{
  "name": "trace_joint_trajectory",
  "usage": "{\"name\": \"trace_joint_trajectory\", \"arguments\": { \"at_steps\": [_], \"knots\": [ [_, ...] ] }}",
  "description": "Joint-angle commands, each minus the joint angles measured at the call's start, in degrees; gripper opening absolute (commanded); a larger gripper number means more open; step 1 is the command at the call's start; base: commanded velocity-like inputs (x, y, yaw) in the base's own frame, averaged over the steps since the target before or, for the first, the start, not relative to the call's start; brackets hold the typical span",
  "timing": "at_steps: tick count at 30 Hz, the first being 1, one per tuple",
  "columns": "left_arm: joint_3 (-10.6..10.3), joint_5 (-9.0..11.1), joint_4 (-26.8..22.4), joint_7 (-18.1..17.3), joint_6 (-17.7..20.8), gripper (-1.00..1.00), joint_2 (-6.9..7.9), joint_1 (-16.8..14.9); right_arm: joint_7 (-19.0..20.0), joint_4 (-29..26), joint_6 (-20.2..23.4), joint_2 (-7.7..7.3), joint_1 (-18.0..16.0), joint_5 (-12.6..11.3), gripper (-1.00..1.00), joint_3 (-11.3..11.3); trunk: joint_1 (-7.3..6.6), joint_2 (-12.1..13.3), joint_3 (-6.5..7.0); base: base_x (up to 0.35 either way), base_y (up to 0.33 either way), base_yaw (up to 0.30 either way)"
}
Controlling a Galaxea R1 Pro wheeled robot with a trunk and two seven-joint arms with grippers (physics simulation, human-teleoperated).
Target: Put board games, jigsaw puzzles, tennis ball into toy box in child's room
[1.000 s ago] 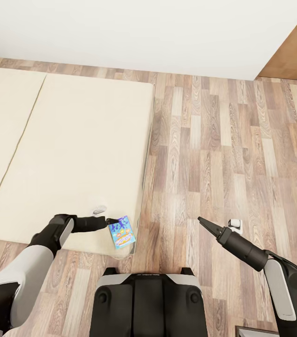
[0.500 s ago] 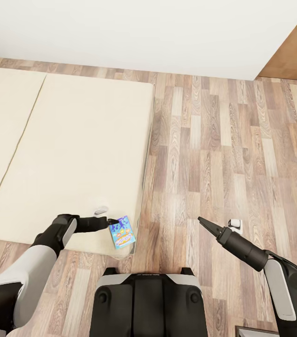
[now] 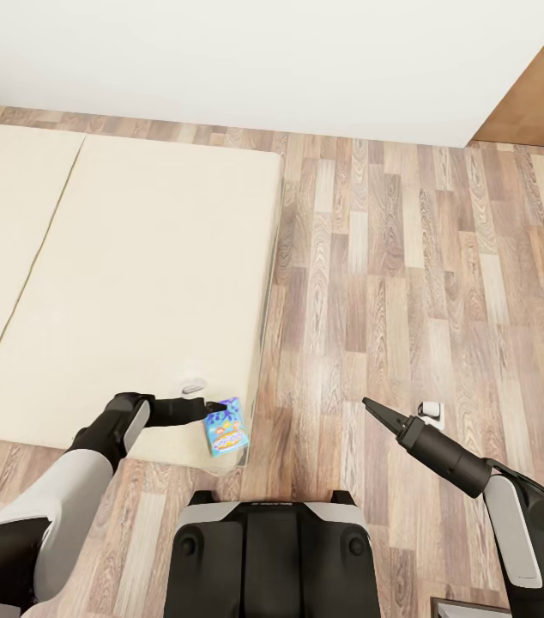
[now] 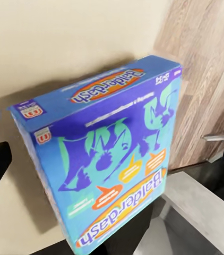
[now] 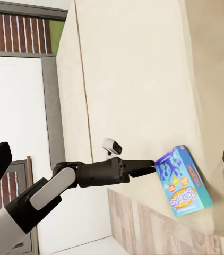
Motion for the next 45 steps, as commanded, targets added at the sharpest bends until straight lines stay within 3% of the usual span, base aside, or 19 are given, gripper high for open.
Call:
{"name": "trace_joint_trajectory", "arguments": {
  "at_steps": [1, 45],
  "knots": [
    [0.2, 0.1, 0.0, -0.2, 0.5, 1.0, -0.1, 0.0, 0.2, 0.0, 0.3, -0.01, 0.0, 0.0, 1.0, 0.0, 0.03, -0.1, -0.06, 0.0, 0.0, 0.0],
    [0.2, 0.3, 0.1, -1.2, 0.6, 1.0, -0.17, 0.0, 0.1, 0.0, 0.3, -0.01, 0.0, 0.0, 1.0, 0.0, 0.03, -0.1, -0.55, 0.0, 0.0, 0.0]
  ]
}}
